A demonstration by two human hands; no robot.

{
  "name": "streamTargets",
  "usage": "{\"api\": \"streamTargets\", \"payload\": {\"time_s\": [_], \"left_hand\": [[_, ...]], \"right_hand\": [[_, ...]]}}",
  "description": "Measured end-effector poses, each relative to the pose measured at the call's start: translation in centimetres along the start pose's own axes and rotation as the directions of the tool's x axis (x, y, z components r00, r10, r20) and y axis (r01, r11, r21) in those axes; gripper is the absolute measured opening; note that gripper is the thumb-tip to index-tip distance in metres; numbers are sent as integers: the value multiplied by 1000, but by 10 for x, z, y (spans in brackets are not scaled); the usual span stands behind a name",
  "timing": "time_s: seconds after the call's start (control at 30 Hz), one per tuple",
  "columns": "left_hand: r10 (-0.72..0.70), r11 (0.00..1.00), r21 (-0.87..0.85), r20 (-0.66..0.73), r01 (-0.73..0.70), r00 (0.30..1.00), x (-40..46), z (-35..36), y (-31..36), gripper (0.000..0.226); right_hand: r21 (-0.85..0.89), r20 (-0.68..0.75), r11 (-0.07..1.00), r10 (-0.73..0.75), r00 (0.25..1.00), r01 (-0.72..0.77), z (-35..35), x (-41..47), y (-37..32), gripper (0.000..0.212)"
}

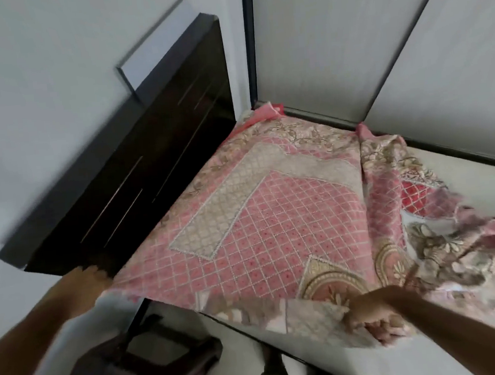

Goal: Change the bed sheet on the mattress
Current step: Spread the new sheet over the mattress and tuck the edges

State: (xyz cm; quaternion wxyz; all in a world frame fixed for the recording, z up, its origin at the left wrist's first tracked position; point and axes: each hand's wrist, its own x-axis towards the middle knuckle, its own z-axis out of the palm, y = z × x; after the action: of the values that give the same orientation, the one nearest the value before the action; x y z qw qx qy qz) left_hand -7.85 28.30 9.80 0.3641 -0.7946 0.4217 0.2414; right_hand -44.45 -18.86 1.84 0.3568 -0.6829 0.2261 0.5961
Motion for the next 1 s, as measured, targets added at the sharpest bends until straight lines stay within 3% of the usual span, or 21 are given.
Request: {"api": "streamTargets", "payload": {"time_s": [0.17, 0.23, 0.37, 0.47, 0.57, 0.63, 0.8, 1.0], "left_hand": [[66, 968, 225, 216, -115, 974, 20, 52, 34, 43], [95, 968, 212, 195, -137, 976, 35, 48, 59, 42], [163, 973, 116, 270, -200, 949, 91, 38, 101, 41], [313, 949, -35, -6, -313, 950, 135, -5, 148, 65], [437, 864, -251, -59, -437, 898, 161, -68, 220, 36], [489, 790, -362, -117, -495, 865, 173, -110, 278, 32], [628, 604, -463, -225, -649, 745, 178, -182, 408, 28], [707, 524, -483, -213, -702, 674, 160, -231, 546, 25]], "right_hand": [[-190, -7, 981, 44, 999, -44, 29, 37, -21, 49], [-215, 61, 976, 48, 997, -34, 40, 42, -29, 51], [-136, -105, 991, -20, 994, 6, 48, 38, -22, 70], [-68, -337, 998, -12, 941, -11, 53, 24, 13, 65], [88, -470, 996, 45, 882, -4, 61, 8, 55, 46], [195, -529, 981, 89, 844, 18, 69, -3, 88, 34], [459, -560, 887, 244, 792, 51, 108, -28, 172, 21], [542, -539, 840, 323, 778, 26, 167, -35, 275, 22]]}}
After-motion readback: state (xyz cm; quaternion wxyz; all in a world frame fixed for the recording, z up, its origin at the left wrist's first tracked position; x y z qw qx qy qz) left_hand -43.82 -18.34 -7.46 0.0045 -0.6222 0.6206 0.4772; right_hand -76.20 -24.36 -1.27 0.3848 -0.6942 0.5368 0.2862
